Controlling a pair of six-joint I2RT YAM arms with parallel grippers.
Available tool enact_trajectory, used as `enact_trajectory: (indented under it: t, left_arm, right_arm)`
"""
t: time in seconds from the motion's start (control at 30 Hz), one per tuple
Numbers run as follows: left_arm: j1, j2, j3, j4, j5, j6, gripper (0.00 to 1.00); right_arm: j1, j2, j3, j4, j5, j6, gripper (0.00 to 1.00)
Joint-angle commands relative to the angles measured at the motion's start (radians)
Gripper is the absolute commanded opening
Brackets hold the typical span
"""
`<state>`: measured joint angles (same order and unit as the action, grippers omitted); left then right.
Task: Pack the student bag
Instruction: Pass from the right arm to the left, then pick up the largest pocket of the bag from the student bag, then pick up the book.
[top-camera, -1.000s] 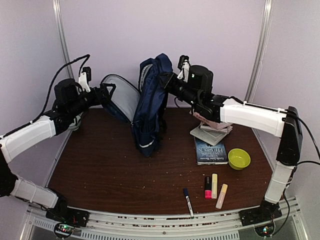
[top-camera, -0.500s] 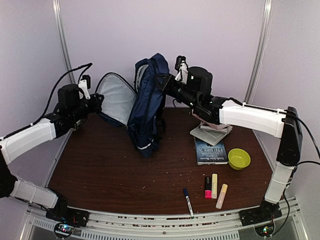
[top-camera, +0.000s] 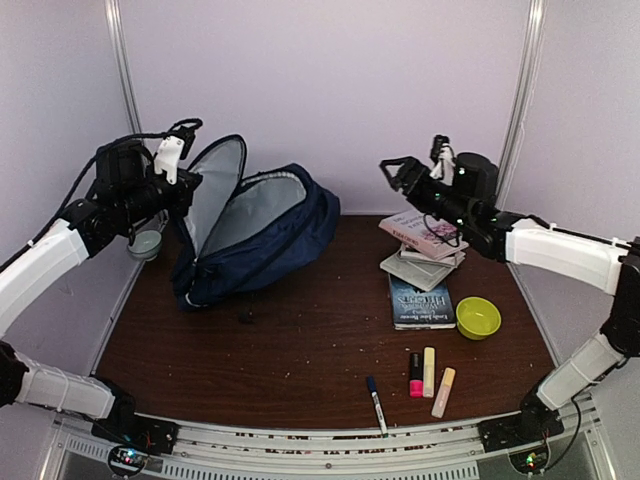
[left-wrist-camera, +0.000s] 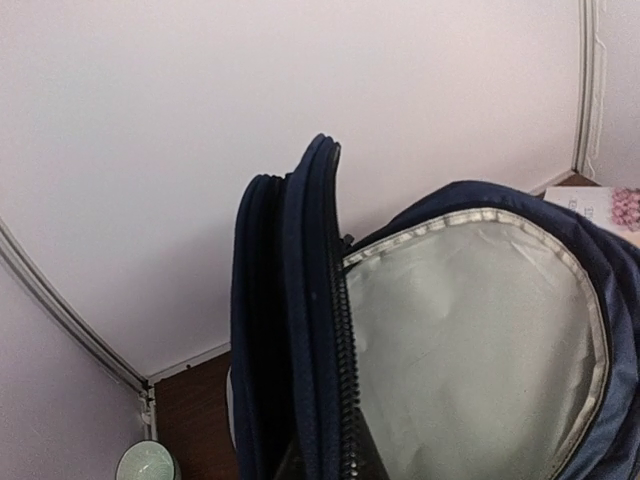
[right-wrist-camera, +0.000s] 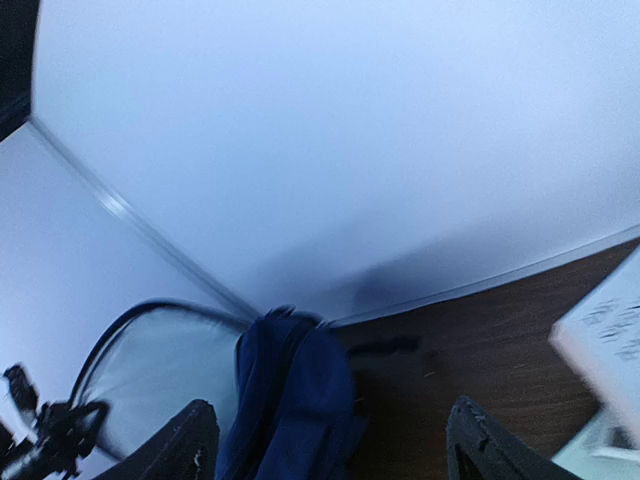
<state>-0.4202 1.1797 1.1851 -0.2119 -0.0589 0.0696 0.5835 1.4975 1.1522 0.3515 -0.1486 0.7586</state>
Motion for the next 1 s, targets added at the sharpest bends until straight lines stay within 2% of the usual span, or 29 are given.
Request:
enact_trajectory:
  t: [0.0,0.07,0.13,0.17,0.27,0.37,0.47,0.57,0.83,0.97]
  left_arm:
    - [-0.038,0.033,0.017,0.221,0.115,0.010,0.00]
    - [-0.045,0.059,0.009,0.232,0.127,-0.015,0.00]
    - [-0.053,0.085,0.004,0.238,0.134,-0.027,0.00]
    - [-0.057,0.097,0.004,0.237,0.134,-0.031,0.00]
    - [-0.066,0.126,0.003,0.232,0.140,-0.042,0.00]
    - [-0.072,0.135,0.001,0.231,0.143,-0.046,0.00]
    - [-0.077,0.136,0.000,0.228,0.145,-0.047,0.00]
    - [-0.079,0.138,-0.001,0.222,0.140,-0.044,0.00]
    - [-0.079,0.146,0.004,0.217,0.135,-0.038,0.00]
    - [-0.079,0.148,0.011,0.213,0.139,-0.036,0.00]
  right_arm:
    - [-0.160,-0.145,-0.120,-0.221,0.154,0.020,0.83]
    - [-0.244,-0.185,-0.186,-0.282,0.176,0.043,0.88]
    - [-0.325,-0.213,-0.255,-0.282,0.165,0.071,0.98]
    - [-0.361,-0.219,-0.285,-0.276,0.167,0.084,1.00]
    - [-0.450,-0.185,-0.313,-0.250,0.128,0.112,1.00]
    - [-0.503,-0.081,-0.268,-0.234,0.015,0.120,1.00]
    - [-0.526,0.023,-0.234,-0.187,-0.060,0.162,1.00]
    - [-0.528,0.087,-0.229,-0.109,-0.072,0.206,1.00]
    - [-0.539,0.238,-0.159,-0.051,-0.111,0.253,1.00]
    - [-0.546,0.270,-0.191,0.078,-0.135,0.306,0.92]
